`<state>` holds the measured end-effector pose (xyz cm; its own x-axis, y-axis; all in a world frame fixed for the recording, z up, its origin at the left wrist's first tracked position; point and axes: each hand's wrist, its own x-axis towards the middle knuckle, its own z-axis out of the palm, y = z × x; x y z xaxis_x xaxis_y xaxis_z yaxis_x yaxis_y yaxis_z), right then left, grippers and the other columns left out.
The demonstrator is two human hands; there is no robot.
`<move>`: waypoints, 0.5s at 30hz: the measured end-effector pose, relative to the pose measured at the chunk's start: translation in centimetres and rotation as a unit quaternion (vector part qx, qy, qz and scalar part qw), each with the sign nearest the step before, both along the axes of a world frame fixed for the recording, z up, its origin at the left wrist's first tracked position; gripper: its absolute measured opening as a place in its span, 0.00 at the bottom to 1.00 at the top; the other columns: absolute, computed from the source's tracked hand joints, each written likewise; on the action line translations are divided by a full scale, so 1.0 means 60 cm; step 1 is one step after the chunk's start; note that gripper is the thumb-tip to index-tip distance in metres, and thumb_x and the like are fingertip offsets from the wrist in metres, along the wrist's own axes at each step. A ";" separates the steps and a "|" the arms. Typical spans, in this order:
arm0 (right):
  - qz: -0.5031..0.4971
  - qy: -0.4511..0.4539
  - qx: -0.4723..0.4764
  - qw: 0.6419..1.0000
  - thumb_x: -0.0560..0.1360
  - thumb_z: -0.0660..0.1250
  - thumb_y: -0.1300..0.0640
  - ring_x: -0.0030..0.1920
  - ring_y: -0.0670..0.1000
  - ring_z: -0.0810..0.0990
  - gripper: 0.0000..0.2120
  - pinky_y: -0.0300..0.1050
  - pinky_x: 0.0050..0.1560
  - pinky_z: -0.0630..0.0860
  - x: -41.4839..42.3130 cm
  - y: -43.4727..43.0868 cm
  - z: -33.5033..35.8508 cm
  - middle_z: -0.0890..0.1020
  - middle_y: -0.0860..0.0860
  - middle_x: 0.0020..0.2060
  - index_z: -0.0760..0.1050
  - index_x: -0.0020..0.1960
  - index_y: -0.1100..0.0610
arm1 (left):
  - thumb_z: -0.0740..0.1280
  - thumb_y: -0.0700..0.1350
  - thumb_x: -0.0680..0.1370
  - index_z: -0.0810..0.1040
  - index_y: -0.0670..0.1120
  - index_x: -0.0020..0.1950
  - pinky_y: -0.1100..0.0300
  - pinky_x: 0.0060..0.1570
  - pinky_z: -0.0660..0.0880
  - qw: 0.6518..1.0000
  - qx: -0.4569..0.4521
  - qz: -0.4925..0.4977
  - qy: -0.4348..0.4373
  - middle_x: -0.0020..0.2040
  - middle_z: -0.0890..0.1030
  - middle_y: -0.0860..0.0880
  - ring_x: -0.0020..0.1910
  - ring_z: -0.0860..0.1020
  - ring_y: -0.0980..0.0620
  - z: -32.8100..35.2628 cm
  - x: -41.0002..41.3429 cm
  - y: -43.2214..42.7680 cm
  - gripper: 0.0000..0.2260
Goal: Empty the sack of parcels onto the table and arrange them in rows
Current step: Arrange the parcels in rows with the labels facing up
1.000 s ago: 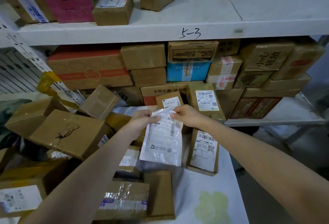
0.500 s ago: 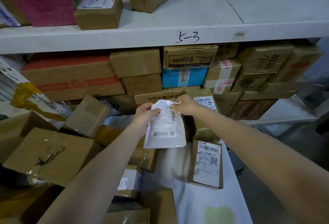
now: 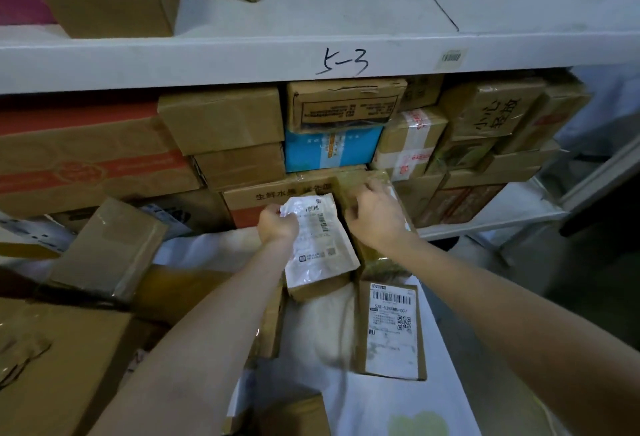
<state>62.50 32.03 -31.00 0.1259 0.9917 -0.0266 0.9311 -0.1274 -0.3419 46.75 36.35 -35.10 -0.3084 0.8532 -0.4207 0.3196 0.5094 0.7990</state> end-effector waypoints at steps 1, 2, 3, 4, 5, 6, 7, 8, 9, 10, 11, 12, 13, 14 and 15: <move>0.036 0.008 0.007 0.999 0.76 0.63 0.57 0.59 0.56 0.74 0.14 0.49 0.54 0.76 -0.009 -0.004 -0.002 0.74 0.54 0.58 0.76 0.60 0.57 | 0.64 0.39 0.80 0.71 0.43 0.71 0.55 0.56 0.73 1.000 -0.009 -0.006 0.002 0.65 0.76 0.42 0.62 0.75 0.41 -0.001 0.002 0.000 0.19; 0.077 0.012 0.002 0.997 0.77 0.62 0.57 0.59 0.55 0.75 0.14 0.49 0.54 0.76 -0.021 -0.008 -0.004 0.75 0.53 0.58 0.76 0.61 0.56 | 0.63 0.39 0.80 0.71 0.43 0.71 0.54 0.58 0.73 1.000 -0.018 -0.007 0.002 0.65 0.76 0.42 0.62 0.75 0.41 -0.002 0.002 0.000 0.19; 0.124 0.001 -0.014 0.992 0.77 0.62 0.57 0.60 0.54 0.74 0.15 0.49 0.55 0.76 -0.033 -0.011 -0.005 0.75 0.53 0.60 0.75 0.63 0.56 | 0.62 0.38 0.80 0.72 0.42 0.70 0.53 0.59 0.74 1.000 -0.027 -0.008 -0.004 0.64 0.77 0.42 0.61 0.76 0.41 -0.002 -0.001 0.004 0.18; 0.175 -0.028 -0.036 0.983 0.77 0.62 0.55 0.61 0.55 0.73 0.17 0.50 0.58 0.75 -0.046 -0.011 -0.007 0.74 0.53 0.61 0.73 0.65 0.55 | 0.61 0.38 0.80 0.74 0.41 0.66 0.53 0.58 0.74 0.999 -0.036 -0.012 -0.019 0.62 0.77 0.41 0.59 0.76 0.41 -0.002 -0.003 0.008 0.15; 0.220 -0.068 -0.059 0.971 0.76 0.63 0.53 0.63 0.55 0.72 0.19 0.51 0.61 0.72 -0.059 -0.011 -0.010 0.74 0.53 0.63 0.71 0.67 0.55 | 0.60 0.37 0.79 0.76 0.40 0.61 0.55 0.54 0.74 0.998 -0.042 -0.022 -0.032 0.59 0.78 0.39 0.55 0.76 0.42 0.003 -0.006 0.011 0.12; 0.248 -0.104 -0.086 0.959 0.75 0.64 0.50 0.65 0.55 0.71 0.22 0.51 0.63 0.70 -0.070 -0.010 -0.015 0.73 0.53 0.64 0.69 0.68 0.55 | 0.59 0.37 0.79 0.77 0.39 0.57 0.56 0.50 0.72 0.998 -0.045 -0.036 -0.027 0.57 0.78 0.38 0.53 0.76 0.42 0.009 -0.010 0.012 0.10; 0.250 -0.123 -0.117 0.953 0.74 0.64 0.49 0.65 0.56 0.71 0.25 0.51 0.62 0.70 -0.080 -0.009 -0.018 0.73 0.53 0.65 0.68 0.69 0.55 | 0.59 0.37 0.79 0.78 0.37 0.56 0.57 0.47 0.70 0.997 -0.047 -0.061 -0.006 0.57 0.79 0.37 0.52 0.76 0.42 0.013 -0.015 0.013 0.10; 0.237 -0.128 -0.144 0.952 0.74 0.65 0.49 0.65 0.56 0.71 0.26 0.51 0.59 0.72 -0.087 -0.006 -0.021 0.73 0.53 0.65 0.67 0.69 0.56 | 0.59 0.37 0.79 0.78 0.37 0.57 0.57 0.46 0.69 0.995 -0.049 -0.087 0.027 0.57 0.79 0.38 0.54 0.77 0.41 0.022 -0.020 0.015 0.11; 0.220 -0.126 -0.163 0.953 0.74 0.66 0.51 0.64 0.57 0.71 0.26 0.50 0.55 0.73 -0.092 -0.004 -0.023 0.72 0.53 0.64 0.67 0.69 0.56 | 0.60 0.38 0.79 0.78 0.38 0.58 0.57 0.46 0.69 0.990 -0.048 -0.107 0.080 0.58 0.80 0.40 0.56 0.77 0.41 0.026 -0.029 0.013 0.12; 0.209 -0.124 -0.173 0.955 0.73 0.67 0.53 0.64 0.58 0.71 0.26 0.49 0.52 0.73 -0.096 -0.002 -0.024 0.72 0.53 0.63 0.67 0.69 0.56 | 0.62 0.40 0.78 0.78 0.40 0.59 0.57 0.47 0.70 0.985 -0.050 -0.112 0.117 0.58 0.79 0.42 0.57 0.77 0.42 0.029 -0.040 0.007 0.12; 0.204 -0.128 -0.175 0.955 0.74 0.67 0.54 0.64 0.58 0.70 0.25 0.48 0.50 0.72 -0.099 -0.001 -0.023 0.71 0.53 0.62 0.67 0.68 0.57 | 0.63 0.42 0.78 0.77 0.41 0.60 0.57 0.48 0.70 0.983 -0.060 -0.114 0.130 0.58 0.78 0.44 0.57 0.76 0.43 0.029 -0.051 0.001 0.12; 0.205 -0.131 -0.177 0.954 0.74 0.67 0.55 0.64 0.58 0.70 0.24 0.48 0.49 0.71 -0.102 0.001 -0.021 0.70 0.53 0.62 0.66 0.68 0.57 | 0.63 0.43 0.79 0.76 0.42 0.59 0.56 0.48 0.70 0.982 -0.065 -0.115 0.134 0.57 0.77 0.44 0.56 0.76 0.45 0.028 -0.061 -0.008 0.11; 0.209 -0.129 -0.180 0.953 0.75 0.66 0.56 0.64 0.57 0.70 0.23 0.48 0.48 0.71 -0.102 0.001 -0.017 0.70 0.53 0.63 0.66 0.69 0.57 | 0.63 0.43 0.79 0.74 0.42 0.58 0.56 0.49 0.71 0.980 -0.078 -0.128 0.132 0.55 0.77 0.44 0.54 0.75 0.46 0.024 -0.066 -0.015 0.09; 0.213 -0.123 -0.182 0.952 0.76 0.65 0.56 0.64 0.57 0.70 0.23 0.47 0.48 0.71 -0.103 0.001 -0.013 0.69 0.54 0.63 0.66 0.69 0.57 | 0.62 0.43 0.80 0.73 0.41 0.57 0.55 0.50 0.72 0.978 -0.097 -0.147 0.111 0.56 0.77 0.45 0.54 0.75 0.46 0.016 -0.069 -0.021 0.09; 0.216 -0.117 -0.183 0.952 0.76 0.65 0.55 0.64 0.57 0.70 0.23 0.48 0.50 0.72 -0.103 0.001 -0.010 0.69 0.55 0.64 0.65 0.69 0.57 | 0.62 0.42 0.80 0.73 0.40 0.62 0.54 0.52 0.74 0.975 -0.112 -0.169 0.090 0.58 0.78 0.44 0.55 0.75 0.46 0.008 -0.069 -0.022 0.12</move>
